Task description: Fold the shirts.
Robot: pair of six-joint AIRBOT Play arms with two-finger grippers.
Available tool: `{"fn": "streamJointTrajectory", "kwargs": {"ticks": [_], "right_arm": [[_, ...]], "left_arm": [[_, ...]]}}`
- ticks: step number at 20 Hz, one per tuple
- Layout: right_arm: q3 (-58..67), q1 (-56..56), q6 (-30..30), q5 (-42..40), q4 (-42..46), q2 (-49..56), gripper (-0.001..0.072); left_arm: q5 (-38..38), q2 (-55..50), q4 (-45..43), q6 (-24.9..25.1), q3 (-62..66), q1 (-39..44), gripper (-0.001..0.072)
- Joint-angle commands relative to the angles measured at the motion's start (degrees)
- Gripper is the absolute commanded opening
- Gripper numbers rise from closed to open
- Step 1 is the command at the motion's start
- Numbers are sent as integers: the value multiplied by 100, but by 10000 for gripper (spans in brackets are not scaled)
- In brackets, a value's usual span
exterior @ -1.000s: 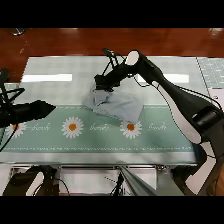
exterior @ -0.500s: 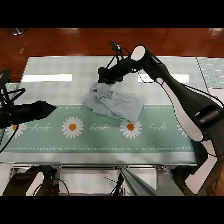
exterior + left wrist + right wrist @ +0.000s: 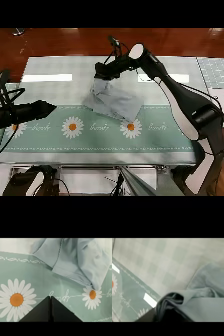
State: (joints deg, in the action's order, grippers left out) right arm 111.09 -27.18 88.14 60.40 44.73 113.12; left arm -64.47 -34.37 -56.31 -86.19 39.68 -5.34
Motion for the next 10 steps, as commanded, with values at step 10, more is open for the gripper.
{"fn": "streamJointTrajectory", "kwargs": {"ticks": [10], "right_arm": [[-109,2199,-15,2887,2498,-2247,633]], "left_arm": [[149,-4,-17,66,0,0,23]]}}
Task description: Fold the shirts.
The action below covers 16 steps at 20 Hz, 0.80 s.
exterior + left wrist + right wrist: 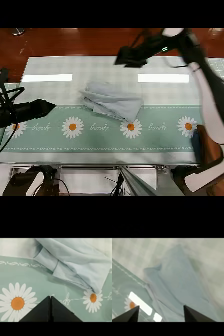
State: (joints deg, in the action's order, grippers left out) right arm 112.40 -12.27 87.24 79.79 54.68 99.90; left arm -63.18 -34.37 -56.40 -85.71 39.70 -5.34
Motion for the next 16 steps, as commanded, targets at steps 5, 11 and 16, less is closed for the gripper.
{"fn": "streamJointTrajectory", "kwargs": {"ticks": [5,11,16], "right_arm": [[-4273,966,809,-1335,2212,-3193,632],[-8030,953,424,-3718,-916,-3958,628],[-7984,275,-868,-3910,-2658,-2994,627]], "left_arm": [[17,-9,-9,17,-4,2,23],[17,-33,-7,13,-4,2,23],[17,-72,20,-7,-133,2,23]]}}
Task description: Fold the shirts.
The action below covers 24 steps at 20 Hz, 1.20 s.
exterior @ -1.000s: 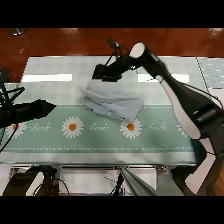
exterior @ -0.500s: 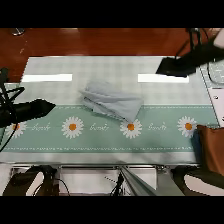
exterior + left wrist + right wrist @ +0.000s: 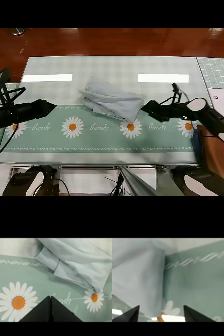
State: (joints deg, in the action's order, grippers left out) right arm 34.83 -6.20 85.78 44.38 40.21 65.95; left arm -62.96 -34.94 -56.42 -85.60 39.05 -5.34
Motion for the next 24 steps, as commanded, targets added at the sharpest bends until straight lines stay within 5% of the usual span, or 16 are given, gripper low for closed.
{"fn": "streamJointTrajectory", "kwargs": {"ticks": [1,5,8,9,10,16,24], "right_arm": [[-98,-481,-798,-459,-1338,660,627],[739,-586,-850,-354,-1357,1502,622],[1036,-586,-855,-133,-1349,1847,476],[1086,-586,-870,-131,-1292,1899,309],[1143,-588,-1019,-122,-1237,1912,48],[3180,-557,-1303,1178,-260,1816,28],[6760,-555,-258,2190,1971,726,28]], "left_arm": [[-4,-11,70,-17,-120,2,23],[-17,-13,166,-17,-332,2,23],[-22,-13,166,-17,-372,2,23],[-22,-13,166,-15,-372,2,23],[-22,-13,166,-17,-372,2,23],[-26,-11,166,-17,-372,2,23],[-72,-11,166,-17,-372,2,23]]}}
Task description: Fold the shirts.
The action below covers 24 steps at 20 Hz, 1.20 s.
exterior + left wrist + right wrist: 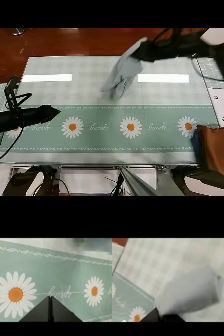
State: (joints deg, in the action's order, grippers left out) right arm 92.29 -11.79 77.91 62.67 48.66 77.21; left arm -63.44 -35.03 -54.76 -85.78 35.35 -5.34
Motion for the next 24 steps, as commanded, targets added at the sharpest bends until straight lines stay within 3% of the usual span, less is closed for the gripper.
{"fn": "streamJointTrajectory", "kwargs": {"ticks": [1,4,6,15,18,24], "right_arm": [[1161,4,774,415,1648,-640,28],[1233,52,1449,898,3130,-1401,29],[1233,389,1711,1591,3646,-1838,29],[1172,3521,1777,4317,3383,-2291,26],[699,4540,1655,4378,3373,-2564,25],[-1917,6494,1696,4376,3805,-3919,26]], "left_arm": [[-24,-2,2,0,-2,2,23],[-22,-2,2,0,0,2,23],[-24,-2,13,2,0,2,23],[221,-2,85,4,0,2,23],[435,-2,85,4,0,2,23],[527,-2,85,7,2,2,23]]}}
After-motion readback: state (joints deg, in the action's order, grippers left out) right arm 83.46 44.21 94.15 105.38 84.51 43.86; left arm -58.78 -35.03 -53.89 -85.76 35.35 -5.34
